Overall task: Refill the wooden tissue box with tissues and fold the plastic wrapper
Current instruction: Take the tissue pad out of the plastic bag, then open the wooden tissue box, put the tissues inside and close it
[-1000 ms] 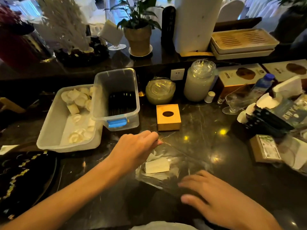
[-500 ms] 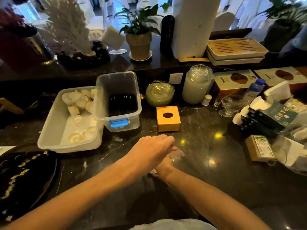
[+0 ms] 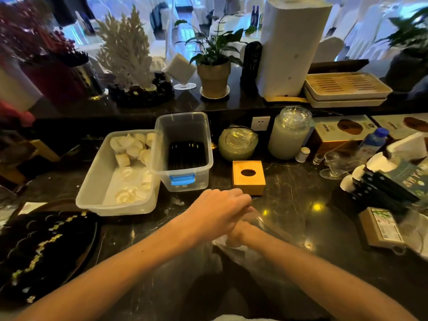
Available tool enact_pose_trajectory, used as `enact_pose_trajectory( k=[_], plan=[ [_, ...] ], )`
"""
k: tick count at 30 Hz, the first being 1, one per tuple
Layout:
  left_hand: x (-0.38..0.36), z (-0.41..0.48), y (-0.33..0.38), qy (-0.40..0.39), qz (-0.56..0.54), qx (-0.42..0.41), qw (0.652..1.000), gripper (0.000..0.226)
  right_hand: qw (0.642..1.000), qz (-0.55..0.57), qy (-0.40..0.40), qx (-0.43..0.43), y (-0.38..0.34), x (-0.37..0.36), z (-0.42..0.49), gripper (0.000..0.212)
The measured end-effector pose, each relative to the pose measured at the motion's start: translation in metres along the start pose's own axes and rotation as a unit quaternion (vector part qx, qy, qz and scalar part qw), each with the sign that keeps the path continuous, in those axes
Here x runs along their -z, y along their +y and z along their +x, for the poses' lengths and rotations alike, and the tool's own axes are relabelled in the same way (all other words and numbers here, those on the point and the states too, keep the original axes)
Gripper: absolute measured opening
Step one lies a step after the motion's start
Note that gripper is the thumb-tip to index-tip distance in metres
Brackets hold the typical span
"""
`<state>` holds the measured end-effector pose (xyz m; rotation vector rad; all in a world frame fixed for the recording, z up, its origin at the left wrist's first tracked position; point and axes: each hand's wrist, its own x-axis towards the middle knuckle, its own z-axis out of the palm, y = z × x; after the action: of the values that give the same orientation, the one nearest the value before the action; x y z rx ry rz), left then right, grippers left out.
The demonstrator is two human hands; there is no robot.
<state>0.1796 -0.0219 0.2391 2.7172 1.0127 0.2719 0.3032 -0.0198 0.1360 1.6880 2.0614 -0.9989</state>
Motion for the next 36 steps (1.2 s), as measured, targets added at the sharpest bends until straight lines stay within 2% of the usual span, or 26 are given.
enact_pose_trajectory(
  k=[2, 4, 5, 7, 9, 12, 14, 16, 17, 18, 22, 25, 27, 31, 36],
  plan=[
    [0.004, 0.008, -0.009, 0.011, 0.037, 0.003, 0.999, 0.019, 0.999, 0.008, -0.035, -0.002, -0.010, 0.020, -0.013, 0.043],
    [0.010, 0.017, -0.019, 0.016, 0.061, 0.013, 0.998, 0.016, 0.999, 0.016, -0.029, 0.000, -0.014, 0.045, -0.032, 0.048],
    [0.013, 0.021, -0.025, 0.015, 0.064, 0.021, 0.998, 0.014, 0.999, 0.044, 0.001, 0.013, -0.009, 0.054, -0.042, 0.049],
    [0.020, 0.028, -0.037, 0.005, 0.058, 0.039, 0.998, 0.015, 0.981, 0.188, 0.009, 0.044, 0.002, 0.076, -0.068, 0.045],
    [0.027, 0.032, -0.049, -0.012, 0.054, 0.058, 0.997, 0.017, 0.930, 0.357, 0.008, 0.086, 0.019, 0.096, -0.097, 0.044],
    [0.033, 0.030, -0.068, -0.024, 0.056, 0.078, 0.995, 0.023, 0.815, 0.568, 0.031, 0.114, 0.052, 0.108, -0.133, 0.055],
    [0.034, 0.025, -0.077, -0.018, 0.051, 0.082, 0.995, 0.024, 0.737, 0.660, 0.060, 0.131, 0.076, 0.103, -0.148, 0.057],
    [0.032, 0.016, -0.081, -0.007, 0.046, 0.083, 0.995, 0.024, 0.661, 0.736, 0.089, 0.112, 0.097, 0.095, -0.155, 0.049],
    [0.032, 0.010, -0.082, -0.001, 0.046, 0.085, 0.995, 0.026, 0.641, 0.755, 0.099, 0.098, 0.106, 0.091, -0.155, 0.047],
    [0.033, 0.005, -0.081, 0.007, 0.046, 0.088, 0.995, 0.028, 0.641, 0.755, 0.112, 0.080, 0.112, 0.088, -0.156, 0.046],
    [0.048, -0.023, -0.066, 0.064, 0.070, 0.066, 0.993, 0.032, 0.696, 0.701, 0.148, 0.045, 0.132, 0.084, -0.150, 0.050],
    [0.050, -0.048, -0.044, 0.093, 0.106, 0.013, 0.990, 0.026, 0.702, 0.694, 0.154, 0.042, 0.149, 0.082, -0.142, 0.048],
    [0.036, -0.068, -0.030, 0.063, 0.103, 0.006, 0.993, 0.029, 0.712, 0.684, 0.157, 0.032, 0.162, 0.075, -0.134, 0.044],
    [-0.019, -0.098, -0.001, -0.035, 0.077, 0.023, 0.996, 0.025, 0.753, 0.641, 0.148, -0.022, 0.191, 0.041, -0.099, 0.058],
    [-0.111, -0.125, 0.016, -0.129, -0.039, 0.113, 0.984, 0.021, 0.786, 0.600, 0.118, -0.089, 0.226, -0.030, -0.039, 0.052]
  ],
)
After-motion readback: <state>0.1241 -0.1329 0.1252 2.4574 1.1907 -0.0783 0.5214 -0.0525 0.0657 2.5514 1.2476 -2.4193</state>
